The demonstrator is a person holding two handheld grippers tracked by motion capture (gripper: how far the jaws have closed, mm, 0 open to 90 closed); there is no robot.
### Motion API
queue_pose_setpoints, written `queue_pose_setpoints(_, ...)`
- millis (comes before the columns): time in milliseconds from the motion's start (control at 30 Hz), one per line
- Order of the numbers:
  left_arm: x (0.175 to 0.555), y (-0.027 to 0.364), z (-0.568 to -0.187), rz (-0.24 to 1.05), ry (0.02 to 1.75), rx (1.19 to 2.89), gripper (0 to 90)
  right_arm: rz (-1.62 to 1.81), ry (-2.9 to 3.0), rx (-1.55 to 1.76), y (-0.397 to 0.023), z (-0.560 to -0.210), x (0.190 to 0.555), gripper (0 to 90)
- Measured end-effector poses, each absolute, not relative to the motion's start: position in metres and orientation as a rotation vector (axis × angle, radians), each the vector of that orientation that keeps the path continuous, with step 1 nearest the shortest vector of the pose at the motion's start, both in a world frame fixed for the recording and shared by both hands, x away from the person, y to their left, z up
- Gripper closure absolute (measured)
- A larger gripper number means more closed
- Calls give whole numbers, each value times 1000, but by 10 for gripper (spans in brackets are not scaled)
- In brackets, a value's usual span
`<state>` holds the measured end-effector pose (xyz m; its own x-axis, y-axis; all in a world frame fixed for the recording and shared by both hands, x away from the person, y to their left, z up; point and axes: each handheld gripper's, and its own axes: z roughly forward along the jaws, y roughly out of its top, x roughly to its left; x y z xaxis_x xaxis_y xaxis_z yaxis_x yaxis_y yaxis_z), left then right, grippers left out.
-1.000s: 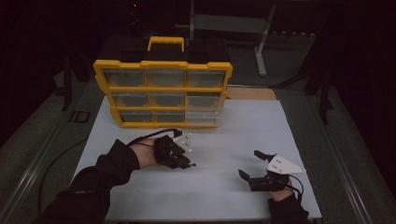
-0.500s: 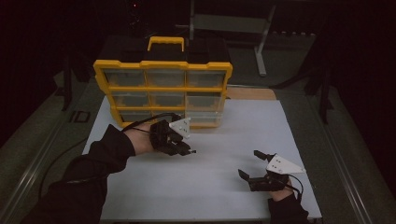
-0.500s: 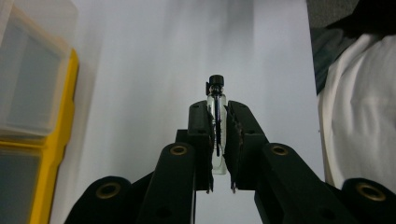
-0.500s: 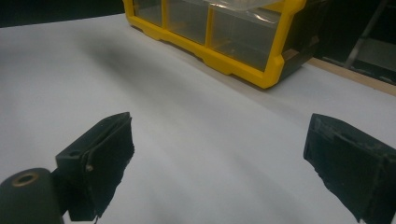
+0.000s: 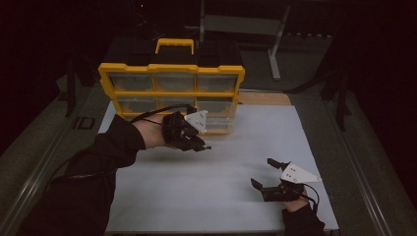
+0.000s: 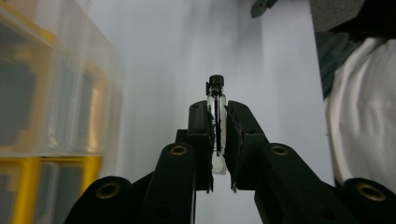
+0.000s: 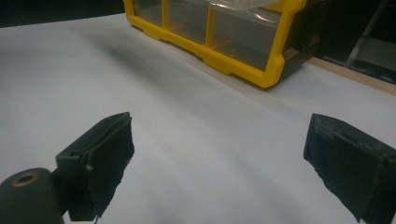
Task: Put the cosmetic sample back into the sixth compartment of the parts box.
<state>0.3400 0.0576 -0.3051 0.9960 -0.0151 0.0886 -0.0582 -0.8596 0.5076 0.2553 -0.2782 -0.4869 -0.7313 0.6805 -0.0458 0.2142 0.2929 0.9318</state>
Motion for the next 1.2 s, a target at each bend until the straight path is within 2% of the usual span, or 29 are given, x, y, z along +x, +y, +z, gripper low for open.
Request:
queue_pose_setpoints(633,364,49,-277,143,-94,2544,819,1431,2132,793,-277,-487,255,84)
queue_pose_setpoints(1200,402,37,-249,243,12,2510,819,1436,2135,797,-278,-488,256,84)
